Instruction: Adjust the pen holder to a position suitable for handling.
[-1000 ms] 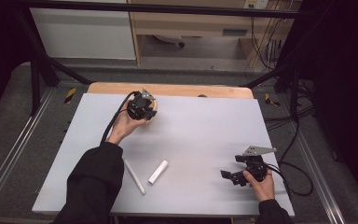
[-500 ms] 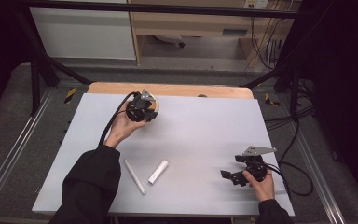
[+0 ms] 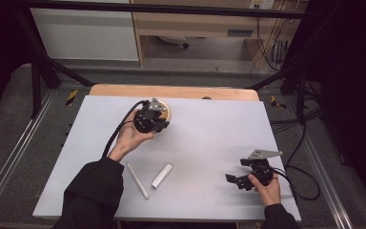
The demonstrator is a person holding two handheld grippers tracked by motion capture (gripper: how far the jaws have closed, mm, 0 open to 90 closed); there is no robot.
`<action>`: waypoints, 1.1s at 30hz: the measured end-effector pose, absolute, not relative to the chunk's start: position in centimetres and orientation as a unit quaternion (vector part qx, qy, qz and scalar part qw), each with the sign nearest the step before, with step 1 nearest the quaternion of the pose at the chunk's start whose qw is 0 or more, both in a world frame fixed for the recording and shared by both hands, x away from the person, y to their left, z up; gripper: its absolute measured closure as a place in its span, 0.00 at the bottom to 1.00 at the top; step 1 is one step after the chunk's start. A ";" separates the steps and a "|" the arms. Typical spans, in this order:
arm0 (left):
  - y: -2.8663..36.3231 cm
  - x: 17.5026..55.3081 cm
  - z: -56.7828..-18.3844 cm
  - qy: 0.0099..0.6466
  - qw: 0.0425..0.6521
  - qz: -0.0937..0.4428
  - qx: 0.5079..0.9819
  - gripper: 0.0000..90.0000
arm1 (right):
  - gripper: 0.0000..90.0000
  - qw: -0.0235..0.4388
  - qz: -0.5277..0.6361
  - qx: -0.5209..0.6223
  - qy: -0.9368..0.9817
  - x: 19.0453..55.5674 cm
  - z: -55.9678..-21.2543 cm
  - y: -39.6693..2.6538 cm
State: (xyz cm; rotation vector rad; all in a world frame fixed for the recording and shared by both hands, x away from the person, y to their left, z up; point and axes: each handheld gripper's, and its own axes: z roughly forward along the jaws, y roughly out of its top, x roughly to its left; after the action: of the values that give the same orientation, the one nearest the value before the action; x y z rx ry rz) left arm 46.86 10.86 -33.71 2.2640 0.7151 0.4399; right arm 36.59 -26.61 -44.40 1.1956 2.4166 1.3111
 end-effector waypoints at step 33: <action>6.8 44.5 -36.9 0.244 0.353 0.099 0.898 0.89 | 0.01 0.069 0.435 0.397 0.805 36.6 -44.4 -26.6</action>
State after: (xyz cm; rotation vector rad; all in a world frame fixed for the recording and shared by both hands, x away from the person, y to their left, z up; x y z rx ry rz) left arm 44.48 6.77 -36.87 2.3227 0.6312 0.2564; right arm 36.59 -26.56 -44.43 1.1965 2.4235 1.3109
